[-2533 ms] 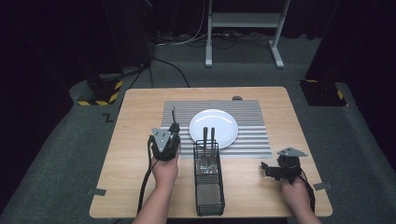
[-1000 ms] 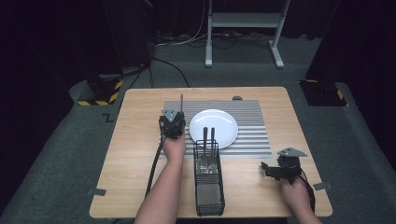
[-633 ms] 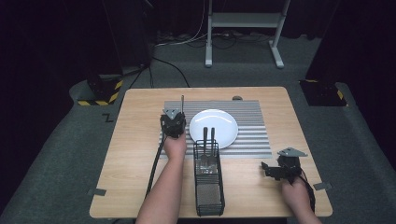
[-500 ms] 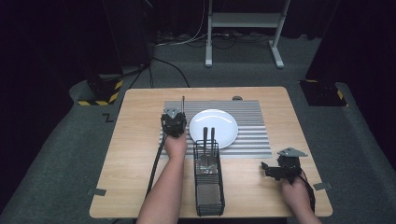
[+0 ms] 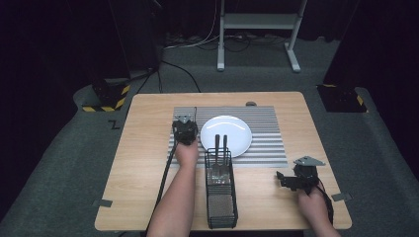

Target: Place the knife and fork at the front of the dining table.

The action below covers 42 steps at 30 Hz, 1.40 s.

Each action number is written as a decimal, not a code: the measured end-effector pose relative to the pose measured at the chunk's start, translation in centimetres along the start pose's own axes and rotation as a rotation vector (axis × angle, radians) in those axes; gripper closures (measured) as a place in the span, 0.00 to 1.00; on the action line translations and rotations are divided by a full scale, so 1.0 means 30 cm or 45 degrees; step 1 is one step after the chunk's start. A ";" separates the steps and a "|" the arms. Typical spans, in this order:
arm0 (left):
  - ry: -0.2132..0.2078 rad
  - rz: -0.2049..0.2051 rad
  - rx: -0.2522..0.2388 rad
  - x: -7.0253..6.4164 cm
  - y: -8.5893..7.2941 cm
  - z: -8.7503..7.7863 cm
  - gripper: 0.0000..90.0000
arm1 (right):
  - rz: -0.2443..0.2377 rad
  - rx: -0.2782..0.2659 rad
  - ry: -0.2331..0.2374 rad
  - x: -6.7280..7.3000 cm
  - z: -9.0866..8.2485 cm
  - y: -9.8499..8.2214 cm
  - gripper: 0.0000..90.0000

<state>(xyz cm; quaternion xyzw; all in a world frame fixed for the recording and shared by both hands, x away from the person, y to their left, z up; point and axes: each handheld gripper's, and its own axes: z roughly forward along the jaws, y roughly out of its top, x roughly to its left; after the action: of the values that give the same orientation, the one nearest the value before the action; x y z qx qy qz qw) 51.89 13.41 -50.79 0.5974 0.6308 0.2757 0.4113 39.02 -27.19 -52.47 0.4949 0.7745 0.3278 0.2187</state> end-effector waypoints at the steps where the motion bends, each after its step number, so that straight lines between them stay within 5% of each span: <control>1: 0.001 -0.004 0.005 0.000 0.000 0.002 0.92 | 0.000 0.000 0.000 0.000 0.000 0.000 0.11; 29: 0.007 -0.094 0.093 0.035 0.004 0.022 0.91 | 0.000 0.000 0.000 0.000 0.000 0.000 0.11; 33: 0.011 -0.075 0.036 0.038 0.026 0.000 0.88 | -0.003 0.000 0.001 0.000 0.000 0.000 0.11; 42: 0.040 -0.007 0.030 0.055 0.028 -0.041 0.83 | -0.003 0.000 0.002 0.000 0.000 0.000 0.11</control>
<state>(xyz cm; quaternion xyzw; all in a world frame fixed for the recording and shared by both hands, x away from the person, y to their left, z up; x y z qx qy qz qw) 51.36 15.33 -49.78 0.5960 0.6421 0.2765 0.3951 39.02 -27.18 -52.47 0.4935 0.7753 0.3281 0.2186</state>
